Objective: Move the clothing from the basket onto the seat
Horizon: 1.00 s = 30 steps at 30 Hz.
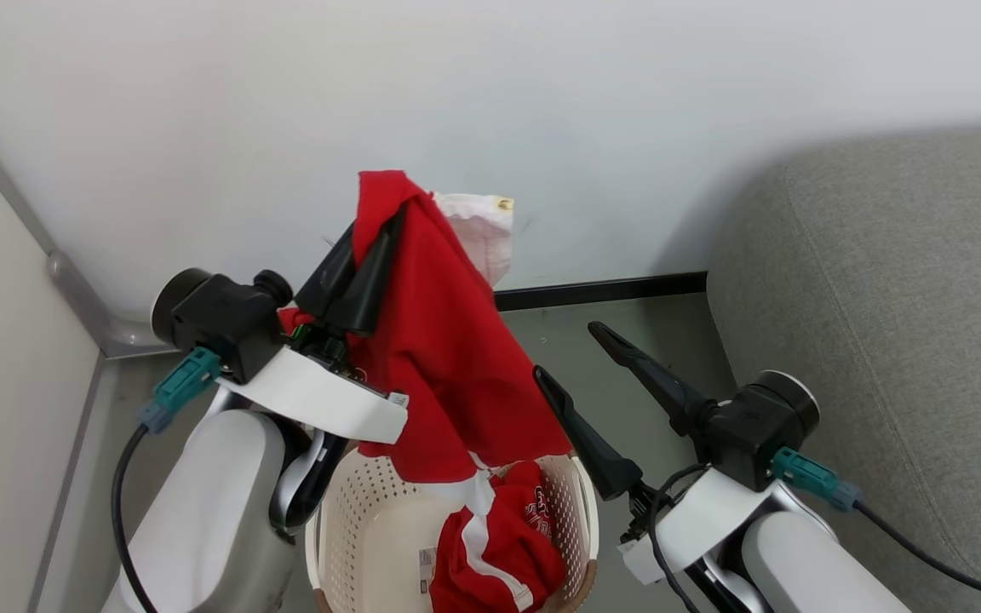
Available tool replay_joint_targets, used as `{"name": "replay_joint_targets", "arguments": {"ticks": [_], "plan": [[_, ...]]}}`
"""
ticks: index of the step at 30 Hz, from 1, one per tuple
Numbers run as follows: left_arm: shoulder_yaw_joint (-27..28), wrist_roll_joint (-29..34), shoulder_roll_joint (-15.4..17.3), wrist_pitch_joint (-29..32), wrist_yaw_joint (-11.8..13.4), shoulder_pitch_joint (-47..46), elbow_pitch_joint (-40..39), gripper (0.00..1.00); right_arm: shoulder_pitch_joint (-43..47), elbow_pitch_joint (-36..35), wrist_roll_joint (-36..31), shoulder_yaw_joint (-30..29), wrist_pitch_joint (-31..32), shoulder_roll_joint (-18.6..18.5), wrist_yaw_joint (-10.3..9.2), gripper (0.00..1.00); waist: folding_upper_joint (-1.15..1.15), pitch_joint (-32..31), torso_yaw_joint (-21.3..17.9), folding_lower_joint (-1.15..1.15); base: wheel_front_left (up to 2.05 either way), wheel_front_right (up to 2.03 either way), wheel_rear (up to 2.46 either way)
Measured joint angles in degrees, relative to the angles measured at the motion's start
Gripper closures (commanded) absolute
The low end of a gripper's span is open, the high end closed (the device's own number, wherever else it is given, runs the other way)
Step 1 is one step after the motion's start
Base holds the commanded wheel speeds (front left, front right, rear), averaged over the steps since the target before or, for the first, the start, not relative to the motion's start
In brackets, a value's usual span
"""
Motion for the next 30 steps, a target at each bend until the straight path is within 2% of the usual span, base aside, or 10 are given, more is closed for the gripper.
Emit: {"name": "replay_joint_targets", "arguments": {"ticks": [19,20,23,24,30], "plan": [[-7.48,0.47,-0.03,3.46,-0.01,-1.58,-7.49,1.0,0.86,-0.37,0.11,0.8,0.0,-0.75,0.0,0.0,0.0,0.17,-0.13,0.0,0.0,0.0,0.0],[-7.65,0.47,-0.04,3.66,-0.01,-1.62,-7.7,1.0,0.86,-0.27,0.32,1.02,0.0,-0.88,0.0,0.38,0.0,0.2,-0.12,0.0,0.0,0.0,0.0],[-7.98,0.12,-0.04,4.03,-0.01,-1.62,-8.06,1.0,0.86,0.1,0.48,1.71,0.0,-1.3,0.0,0.96,0.0,0.3,-0.12,0.0,0.0,0.0,0.0],[-8.05,0.08,-0.04,4.08,-0.01,-1.62,-8.11,1.0,0.86,0.19,0.49,1.97,0.0,-1.43,0.0,1.0,0.0,0.33,-0.12,0.0,0.0,0.0,0.0],[-8.11,-0.44,-0.03,5.56,-0.01,-1.58,-8.18,1.0,0.86,0.3,1.09,2.46,0.0,-1.58,0.0,1.0,0.0,0.64,-0.16,0.0,0.0,0.0,0.0]]}}
